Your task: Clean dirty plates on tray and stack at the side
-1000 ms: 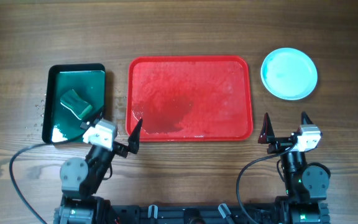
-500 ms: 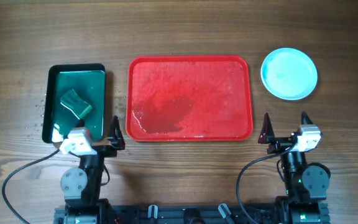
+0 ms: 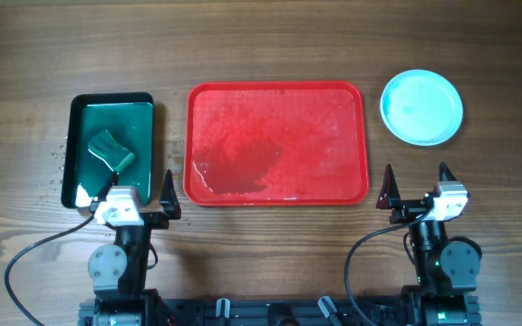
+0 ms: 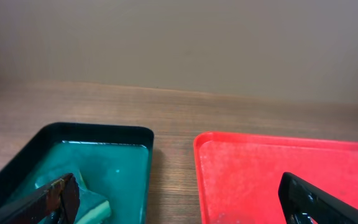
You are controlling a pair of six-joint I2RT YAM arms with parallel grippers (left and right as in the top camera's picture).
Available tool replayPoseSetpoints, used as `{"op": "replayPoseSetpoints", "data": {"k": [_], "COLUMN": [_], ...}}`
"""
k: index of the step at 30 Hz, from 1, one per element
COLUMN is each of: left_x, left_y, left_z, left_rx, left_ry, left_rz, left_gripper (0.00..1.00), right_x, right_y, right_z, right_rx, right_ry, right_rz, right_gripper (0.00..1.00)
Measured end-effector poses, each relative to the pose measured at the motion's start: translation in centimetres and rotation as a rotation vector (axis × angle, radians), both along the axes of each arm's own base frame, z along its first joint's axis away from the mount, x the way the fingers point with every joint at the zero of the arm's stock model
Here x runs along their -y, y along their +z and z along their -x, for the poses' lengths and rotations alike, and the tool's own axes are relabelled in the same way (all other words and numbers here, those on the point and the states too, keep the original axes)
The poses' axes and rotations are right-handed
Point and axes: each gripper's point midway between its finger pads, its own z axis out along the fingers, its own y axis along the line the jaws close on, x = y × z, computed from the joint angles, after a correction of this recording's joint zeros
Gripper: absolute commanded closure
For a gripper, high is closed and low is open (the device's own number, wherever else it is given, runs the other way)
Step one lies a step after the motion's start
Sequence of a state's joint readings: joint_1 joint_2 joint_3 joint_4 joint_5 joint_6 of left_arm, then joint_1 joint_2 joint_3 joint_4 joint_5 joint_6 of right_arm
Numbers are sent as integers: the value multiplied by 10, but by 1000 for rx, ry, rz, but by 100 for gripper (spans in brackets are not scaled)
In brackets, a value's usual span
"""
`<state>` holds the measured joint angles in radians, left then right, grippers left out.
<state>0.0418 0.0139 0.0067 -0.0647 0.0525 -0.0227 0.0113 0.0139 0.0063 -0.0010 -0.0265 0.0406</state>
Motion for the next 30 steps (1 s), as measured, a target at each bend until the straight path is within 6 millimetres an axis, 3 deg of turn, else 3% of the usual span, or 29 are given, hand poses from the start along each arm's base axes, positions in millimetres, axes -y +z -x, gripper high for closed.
{"op": "replayPoseSetpoints", "data": {"k": [30], "left_x": [5], "left_y": [-1], "left_z": [0], "left_rx": [-3], "left_ry": [0], "left_rz": [-49], "left_gripper": [0], "right_x": [0], "right_y": [0], "right_z": [0], "right_rx": [0], "right_ry": [0], "right_rz": [0], "right_gripper": [0]}}
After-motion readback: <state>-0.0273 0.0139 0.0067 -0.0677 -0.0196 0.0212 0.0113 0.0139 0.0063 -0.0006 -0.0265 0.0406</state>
